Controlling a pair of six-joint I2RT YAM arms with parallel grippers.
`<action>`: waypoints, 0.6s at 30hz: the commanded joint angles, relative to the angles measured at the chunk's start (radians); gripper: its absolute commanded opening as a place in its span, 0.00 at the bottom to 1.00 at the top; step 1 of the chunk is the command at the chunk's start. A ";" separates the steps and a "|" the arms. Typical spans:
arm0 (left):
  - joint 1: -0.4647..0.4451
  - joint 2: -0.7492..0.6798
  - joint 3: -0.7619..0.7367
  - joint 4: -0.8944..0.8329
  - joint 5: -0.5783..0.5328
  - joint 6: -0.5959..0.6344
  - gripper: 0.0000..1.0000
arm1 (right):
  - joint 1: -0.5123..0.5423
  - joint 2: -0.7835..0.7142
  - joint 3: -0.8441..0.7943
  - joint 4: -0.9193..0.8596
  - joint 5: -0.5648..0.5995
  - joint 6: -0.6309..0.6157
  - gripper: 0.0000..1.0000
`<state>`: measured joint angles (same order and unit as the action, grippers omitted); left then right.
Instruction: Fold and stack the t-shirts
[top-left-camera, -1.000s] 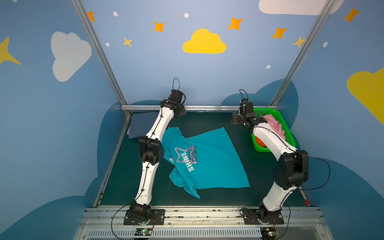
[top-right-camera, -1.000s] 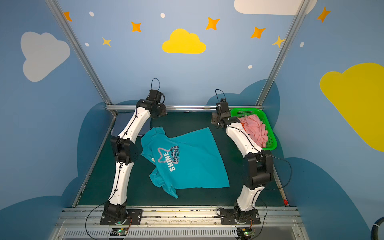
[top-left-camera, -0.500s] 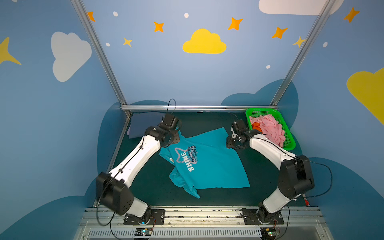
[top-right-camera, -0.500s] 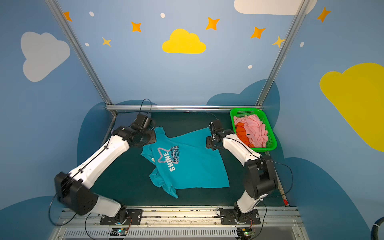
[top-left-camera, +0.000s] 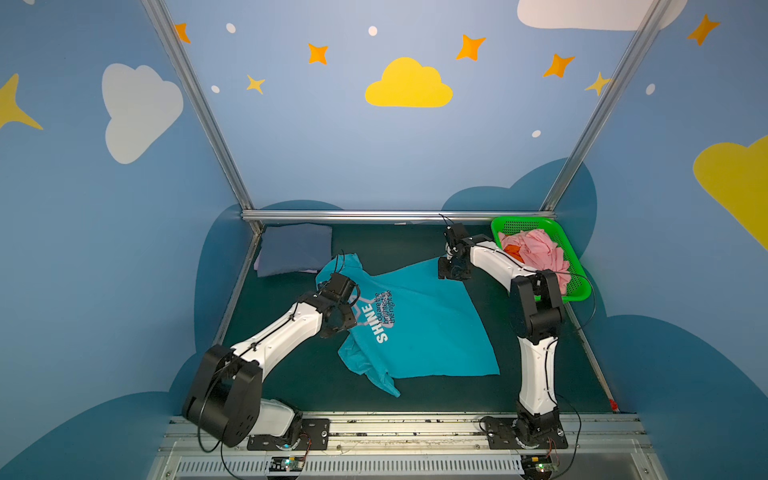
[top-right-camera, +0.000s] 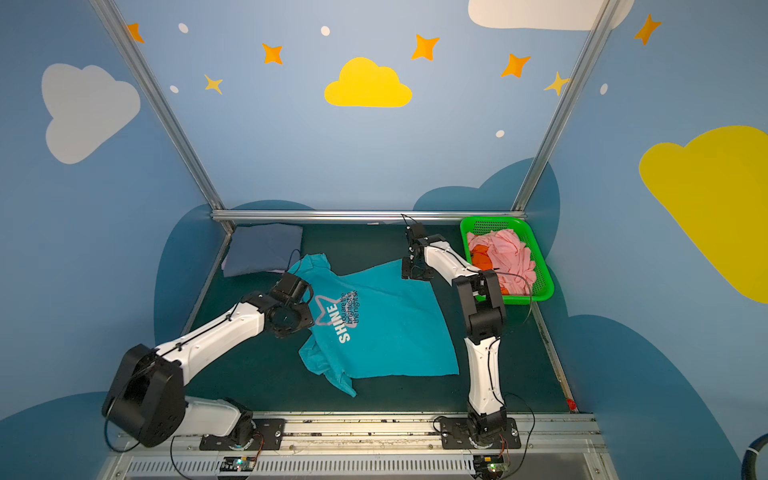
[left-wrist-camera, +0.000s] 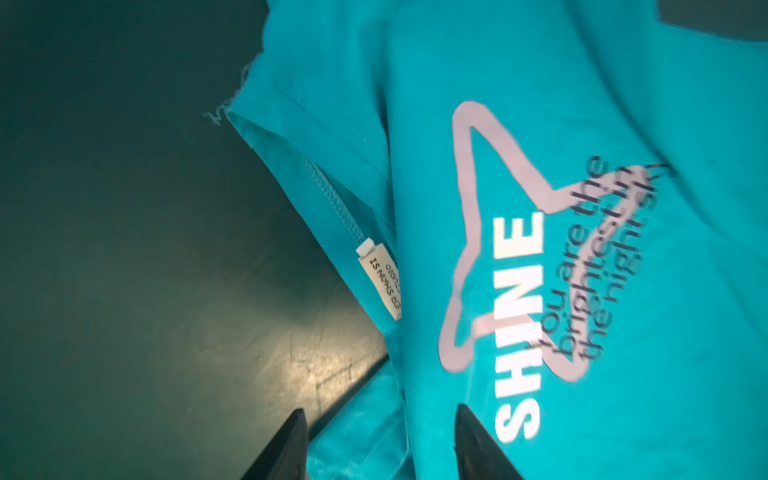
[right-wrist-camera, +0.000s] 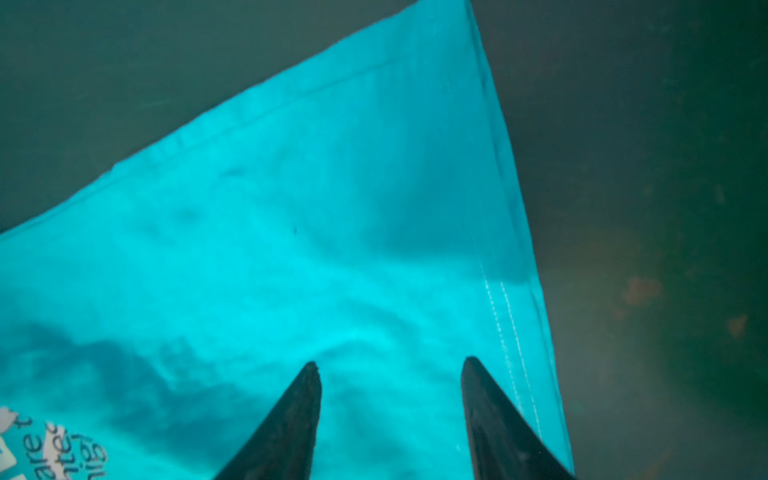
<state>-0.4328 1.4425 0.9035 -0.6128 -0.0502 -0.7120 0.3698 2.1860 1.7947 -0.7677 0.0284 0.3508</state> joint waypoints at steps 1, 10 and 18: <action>0.006 0.089 0.026 0.045 0.008 -0.005 0.55 | -0.012 0.063 0.098 -0.082 -0.015 -0.009 0.56; 0.047 0.221 0.048 0.094 0.043 0.008 0.44 | -0.083 0.217 0.266 -0.150 -0.020 -0.009 0.47; 0.086 0.253 0.046 0.107 0.052 0.013 0.52 | -0.131 0.253 0.310 -0.168 -0.035 -0.014 0.13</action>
<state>-0.3599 1.6699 0.9390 -0.5079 -0.0010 -0.7090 0.2455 2.4104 2.0865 -0.8925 -0.0017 0.3378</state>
